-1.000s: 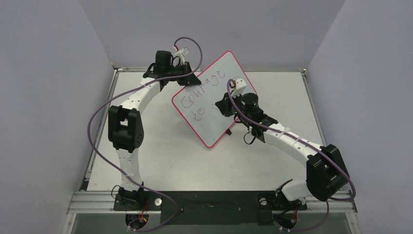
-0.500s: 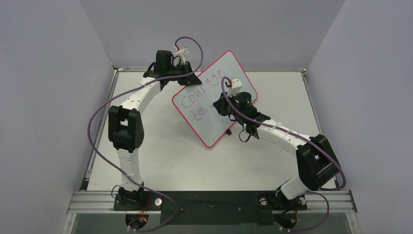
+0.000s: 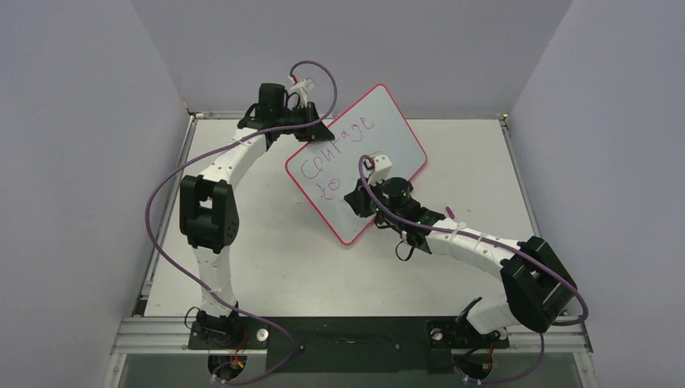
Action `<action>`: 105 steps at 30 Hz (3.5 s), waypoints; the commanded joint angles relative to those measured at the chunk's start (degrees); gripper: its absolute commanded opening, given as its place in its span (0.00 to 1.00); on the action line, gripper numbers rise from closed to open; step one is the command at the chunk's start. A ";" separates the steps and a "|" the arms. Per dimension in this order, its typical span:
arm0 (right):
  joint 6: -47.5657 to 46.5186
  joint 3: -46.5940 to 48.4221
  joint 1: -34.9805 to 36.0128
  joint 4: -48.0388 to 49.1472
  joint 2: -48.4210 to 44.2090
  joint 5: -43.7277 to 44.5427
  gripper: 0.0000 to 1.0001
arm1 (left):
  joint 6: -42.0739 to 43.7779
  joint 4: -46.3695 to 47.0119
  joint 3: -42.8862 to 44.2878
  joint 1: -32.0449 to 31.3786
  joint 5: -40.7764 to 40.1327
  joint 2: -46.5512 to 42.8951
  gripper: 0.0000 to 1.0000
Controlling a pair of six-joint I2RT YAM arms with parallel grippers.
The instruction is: Write a sentence on the whiteboard
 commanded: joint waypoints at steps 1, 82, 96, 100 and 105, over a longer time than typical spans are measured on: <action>1.84 -0.91 1.27 4.67 -0.46 0.87 0.00 | 6.78 -1.98 1.09 -1.50 -3.20 -1.27 0.00; 7.16 0.49 3.09 5.01 -2.39 2.09 0.00 | 6.80 -1.87 0.52 -1.42 -3.20 -1.72 0.00; 8.85 -6.75 3.16 9.13 0.03 1.55 0.00 | 6.52 -1.53 0.31 -1.46 -3.35 -1.99 0.00; 9.02 -6.38 3.17 9.33 1.31 0.89 0.00 | 6.52 -1.44 0.19 -1.42 -3.34 -1.98 0.00; 8.76 -6.78 3.47 9.59 2.16 0.90 0.00 | 6.52 -1.48 0.34 -1.41 -3.35 -1.75 0.00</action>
